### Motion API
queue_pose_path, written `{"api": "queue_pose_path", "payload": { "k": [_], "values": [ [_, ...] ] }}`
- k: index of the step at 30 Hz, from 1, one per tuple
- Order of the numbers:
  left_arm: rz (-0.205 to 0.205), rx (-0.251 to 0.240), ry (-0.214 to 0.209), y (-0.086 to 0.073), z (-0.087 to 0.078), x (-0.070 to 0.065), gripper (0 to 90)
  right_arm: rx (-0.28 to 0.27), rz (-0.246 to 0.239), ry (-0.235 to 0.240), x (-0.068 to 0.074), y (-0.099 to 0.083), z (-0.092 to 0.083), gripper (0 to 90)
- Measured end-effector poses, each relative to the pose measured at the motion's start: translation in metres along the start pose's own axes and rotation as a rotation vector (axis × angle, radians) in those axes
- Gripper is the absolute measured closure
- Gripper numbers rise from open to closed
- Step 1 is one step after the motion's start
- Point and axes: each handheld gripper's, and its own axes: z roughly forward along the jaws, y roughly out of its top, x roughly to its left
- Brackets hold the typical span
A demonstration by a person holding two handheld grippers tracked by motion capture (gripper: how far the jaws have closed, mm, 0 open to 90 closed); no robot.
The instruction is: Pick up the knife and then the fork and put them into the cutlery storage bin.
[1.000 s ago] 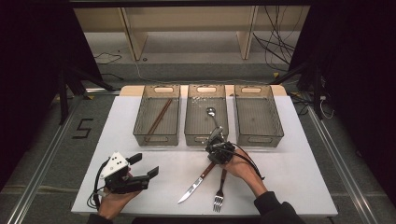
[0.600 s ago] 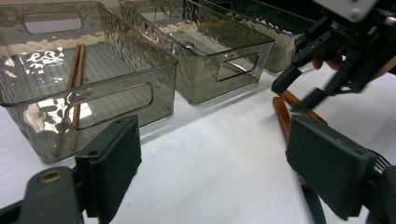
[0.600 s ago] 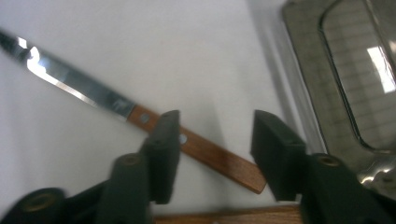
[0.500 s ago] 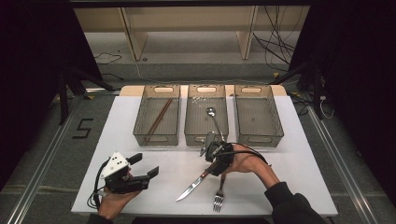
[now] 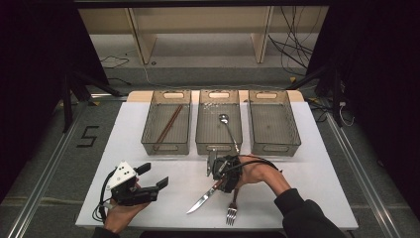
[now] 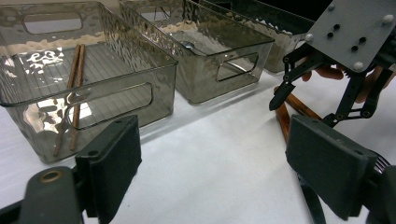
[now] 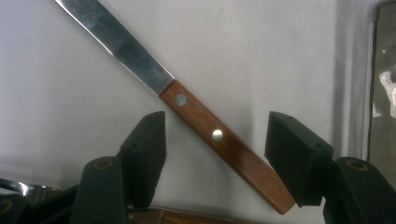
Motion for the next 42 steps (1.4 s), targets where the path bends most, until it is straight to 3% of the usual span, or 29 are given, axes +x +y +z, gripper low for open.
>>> {"api": "queue_pose_path", "payload": {
  "k": [3, 12, 16, 19, 32, 42],
  "values": [
    [-0.001, 0.000, 0.000, 0.000, 0.000, 0.000, 17.8, 0.003, -0.014, -0.001, -0.001, 0.004, 0.001, 40.4],
    [0.000, 0.000, -0.002, 0.000, -0.001, 0.001, 17.8, 0.083, -0.075, 0.039, -0.001, 0.011, 0.008, 45.9],
    [0.001, 0.000, -0.002, 0.000, 0.000, 0.000, 17.8, 0.066, -0.074, 0.053, -0.003, 0.012, 0.009, 52.0],
    [0.001, 0.001, -0.002, 0.000, 0.000, 0.000, 17.8, 0.084, -0.069, 0.065, -0.003, 0.013, 0.009, 54.9],
    [0.001, 0.002, 0.000, 0.000, 0.001, 0.000, 17.8, 0.102, -0.157, 0.081, -0.001, 0.020, 0.009, 68.0],
    [0.000, 0.001, -0.002, 0.000, 0.000, 0.000, 17.8, 0.118, -0.184, 0.087, -0.001, 0.027, 0.011, 75.3]
  ]
}}
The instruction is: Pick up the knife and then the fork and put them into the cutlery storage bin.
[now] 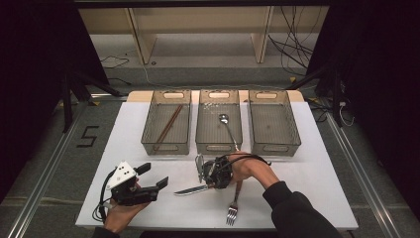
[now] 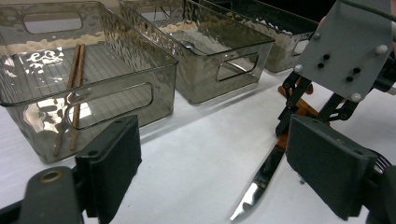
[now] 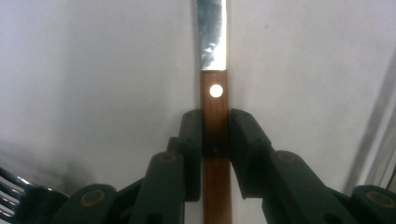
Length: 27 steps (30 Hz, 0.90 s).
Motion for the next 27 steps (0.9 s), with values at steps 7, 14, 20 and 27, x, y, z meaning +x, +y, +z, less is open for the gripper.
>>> {"api": "queue_pose_path", "payload": {
  "k": [7, 14, 20, 27],
  "values": [
    [0.001, 0.000, 0.000, 0.000, 0.000, 0.000, 17.8, 0.004, -0.006, -0.007, 0.001, 0.001, 0.000, 76.2],
    [0.001, 0.000, 0.001, 0.000, 0.000, 0.000, 17.7, 0.003, -0.011, -0.009, 0.001, 0.001, 0.000, 77.0],
    [0.001, 0.000, 0.002, 0.000, 0.000, 0.000, 17.8, -0.023, -0.003, -0.022, 0.001, 0.003, -0.001, 77.3],
    [-0.001, -0.009, 0.006, 0.000, -0.001, 0.000, 17.8, -0.070, 0.032, -0.052, -0.002, 0.003, -0.010, 77.3]
  ]
}}
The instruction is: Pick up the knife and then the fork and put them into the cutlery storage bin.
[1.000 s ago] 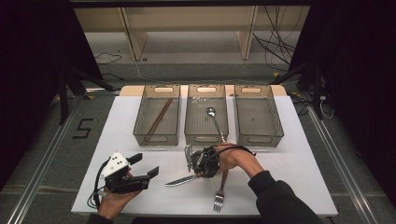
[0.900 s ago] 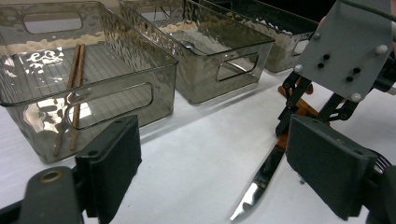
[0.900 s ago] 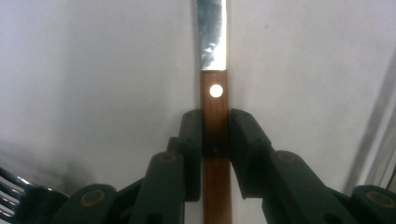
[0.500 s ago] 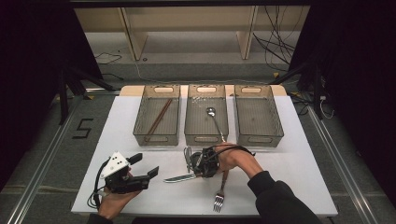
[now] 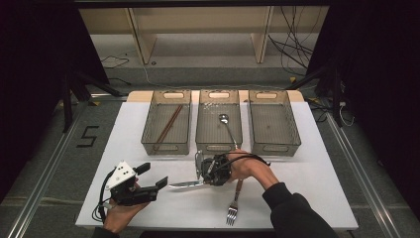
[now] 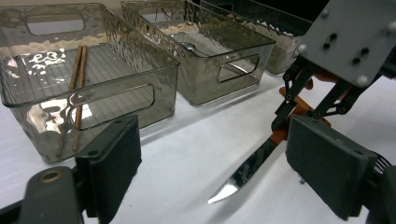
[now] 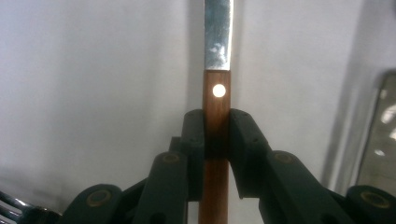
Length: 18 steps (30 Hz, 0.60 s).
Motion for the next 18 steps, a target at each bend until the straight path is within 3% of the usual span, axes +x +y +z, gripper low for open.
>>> {"api": "queue_pose_path", "payload": {
  "k": [6, 15, 18],
  "values": [
    [0.001, -0.010, 0.006, 0.000, -0.001, 0.000, 17.7, -0.053, 0.054, -0.052, -0.007, -0.006, -0.012, 77.3],
    [0.002, -0.014, 0.008, 0.001, -0.002, 0.000, 17.8, -0.155, 0.233, -0.102, -0.018, -0.017, -0.032, 77.2],
    [0.002, -0.014, 0.008, 0.001, -0.002, 0.000, 17.8, -0.212, 0.283, -0.112, -0.022, -0.022, -0.039, 77.2]
  ]
}}
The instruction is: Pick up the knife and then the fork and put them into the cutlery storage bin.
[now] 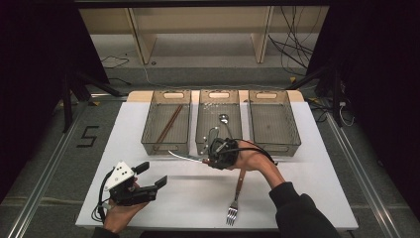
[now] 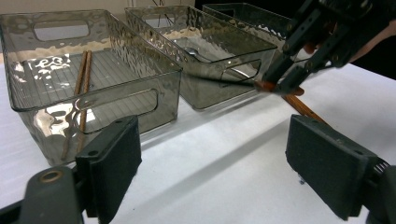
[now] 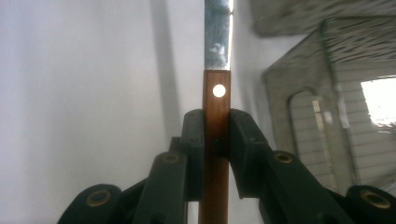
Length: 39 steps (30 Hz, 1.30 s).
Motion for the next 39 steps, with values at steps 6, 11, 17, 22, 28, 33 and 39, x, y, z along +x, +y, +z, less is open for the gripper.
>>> {"api": "queue_pose_path", "payload": {
  "k": [6, 11, 17, 22, 28, 33, 39],
  "values": [
    [-0.005, -0.003, 0.002, 0.000, 0.000, 0.000, 17.8, -0.114, 0.099, -0.012, -0.007, -0.006, -0.013, 77.2],
    [-0.001, 0.000, 0.001, 0.000, 0.001, 0.000, 17.8, -0.171, 0.181, -0.036, -0.016, -0.012, -0.024, 77.2],
    [-0.002, 0.001, 0.001, 0.000, 0.001, 0.000, 17.8, -0.222, 0.250, -0.063, -0.023, -0.020, -0.035, 77.2],
    [-0.002, 0.002, 0.002, 0.000, 0.001, 0.000, 17.8, -0.275, 0.313, -0.086, -0.031, -0.029, -0.045, 77.2],
    [-0.006, -0.002, 0.002, 0.000, 0.001, 0.000, 17.8, -0.331, 0.408, -0.123, -0.042, -0.044, -0.058, 77.2],
    [-0.001, 0.000, 0.003, 0.000, 0.001, 0.000, 17.8, -0.368, 0.500, -0.151, -0.051, -0.058, -0.068, 77.2],
    [-0.002, 0.000, 0.004, 0.000, 0.000, 0.000, 17.6, -0.388, 0.585, -0.197, -0.062, -0.077, -0.079, 77.2]
  ]
}}
